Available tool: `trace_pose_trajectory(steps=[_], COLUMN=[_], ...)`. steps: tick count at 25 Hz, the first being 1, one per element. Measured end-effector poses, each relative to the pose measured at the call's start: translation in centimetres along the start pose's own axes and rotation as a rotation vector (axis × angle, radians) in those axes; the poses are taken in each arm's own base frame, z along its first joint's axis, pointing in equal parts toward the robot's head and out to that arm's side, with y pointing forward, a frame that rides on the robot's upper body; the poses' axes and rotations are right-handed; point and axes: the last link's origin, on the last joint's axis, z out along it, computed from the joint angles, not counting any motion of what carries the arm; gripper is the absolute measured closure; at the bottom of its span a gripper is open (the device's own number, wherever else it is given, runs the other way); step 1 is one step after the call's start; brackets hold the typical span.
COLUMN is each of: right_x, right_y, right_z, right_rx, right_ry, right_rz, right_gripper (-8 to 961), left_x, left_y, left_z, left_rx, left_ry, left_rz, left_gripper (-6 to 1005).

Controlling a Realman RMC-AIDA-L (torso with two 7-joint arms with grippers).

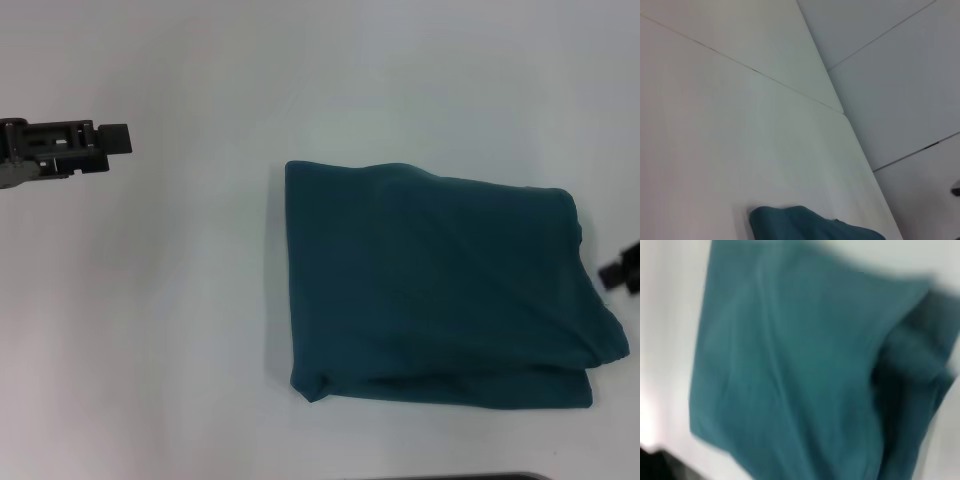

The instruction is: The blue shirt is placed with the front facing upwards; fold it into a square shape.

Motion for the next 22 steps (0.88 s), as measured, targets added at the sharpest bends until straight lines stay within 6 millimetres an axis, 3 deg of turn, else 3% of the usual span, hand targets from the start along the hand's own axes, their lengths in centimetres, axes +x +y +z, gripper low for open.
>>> trace_pose_trajectory(steps=[3, 5, 14, 22], right_x=[-0.8, -1.2, -3.1, -3.1], right_y=[0.2, 0.8, 2.3, 2.6], right_z=[-1.7, -1.9, 0.5, 1.9], right_rx=[-0.047, -0.076, -0.131, -0.178], right_ry=[-0.107, -0.131, -0.181, -0.207], right_rz=[-0.003, -0.025, -0.066, -0.064], right_gripper=[401, 358, 162, 147], left_x=[0.0, -0.1, 0.1, -0.3], left_y=[0.0, 0.0, 0.1, -0.1], left_z=[0.0, 0.0, -0.3, -0.3], left_rx=[0.000, -0.001, -0.017, -0.017], left_ry=[0.000, -0.001, 0.027, 0.031], left_rz=[0.000, -0.001, -0.001, -0.015], left_gripper=[265, 266, 266, 265])
